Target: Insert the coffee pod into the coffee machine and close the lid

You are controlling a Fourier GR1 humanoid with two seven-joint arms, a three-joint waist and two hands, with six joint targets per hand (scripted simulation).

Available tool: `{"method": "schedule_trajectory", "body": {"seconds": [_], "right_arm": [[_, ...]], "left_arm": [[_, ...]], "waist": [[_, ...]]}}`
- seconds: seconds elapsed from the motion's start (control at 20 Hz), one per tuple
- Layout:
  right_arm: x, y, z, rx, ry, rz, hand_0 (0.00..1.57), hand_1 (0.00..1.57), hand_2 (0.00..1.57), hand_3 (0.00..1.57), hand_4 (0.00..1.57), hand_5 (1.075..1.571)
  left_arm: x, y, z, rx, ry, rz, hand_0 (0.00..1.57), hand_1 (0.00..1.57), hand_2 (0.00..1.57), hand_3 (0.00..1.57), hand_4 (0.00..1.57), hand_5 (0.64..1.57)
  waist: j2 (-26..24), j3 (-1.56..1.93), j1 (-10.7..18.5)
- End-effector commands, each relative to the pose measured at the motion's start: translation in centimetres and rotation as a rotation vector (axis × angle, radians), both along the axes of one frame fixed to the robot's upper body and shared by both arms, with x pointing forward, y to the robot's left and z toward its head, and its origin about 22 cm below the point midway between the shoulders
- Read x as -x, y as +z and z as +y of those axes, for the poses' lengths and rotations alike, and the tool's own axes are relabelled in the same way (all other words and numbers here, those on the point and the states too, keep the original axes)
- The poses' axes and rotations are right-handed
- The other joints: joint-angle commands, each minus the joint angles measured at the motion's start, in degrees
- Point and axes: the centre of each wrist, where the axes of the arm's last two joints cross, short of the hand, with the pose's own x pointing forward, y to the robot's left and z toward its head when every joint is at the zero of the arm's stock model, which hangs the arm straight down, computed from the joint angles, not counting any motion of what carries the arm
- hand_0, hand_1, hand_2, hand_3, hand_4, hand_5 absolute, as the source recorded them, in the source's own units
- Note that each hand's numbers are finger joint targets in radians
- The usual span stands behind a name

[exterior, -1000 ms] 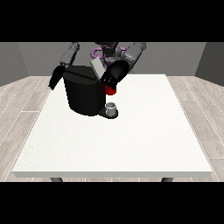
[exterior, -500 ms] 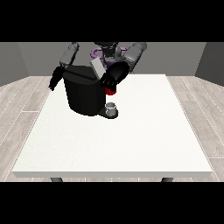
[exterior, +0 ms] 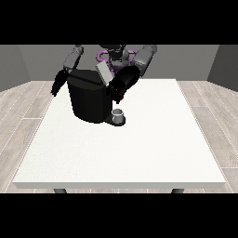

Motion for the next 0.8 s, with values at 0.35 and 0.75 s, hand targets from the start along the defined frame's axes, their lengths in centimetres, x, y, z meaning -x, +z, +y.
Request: {"method": "schedule_trajectory", "body": {"seconds": [0.35,0.75], "right_arm": [[0.5,-3.7,-2.1,-0.019,-0.069,0.127,0.00,0.00,0.00,0.00,0.14,1.571],[3.9,-9.6,-5.1,-0.052,-0.162,0.296,0.00,0.00,0.00,0.00,0.00,1.571]], "left_arm": [[-0.6,-3.2,-1.9,0.009,0.010,0.105,0.00,0.00,0.00,0.15,0.00,1.571],[-0.2,-12.6,-3.5,0.182,-0.064,0.345,0.00,0.00,0.28,0.00,0.00,1.571]], "waist": [[-6.70,-0.13,5.41],[-18.95,-0.18,12.43]]}}
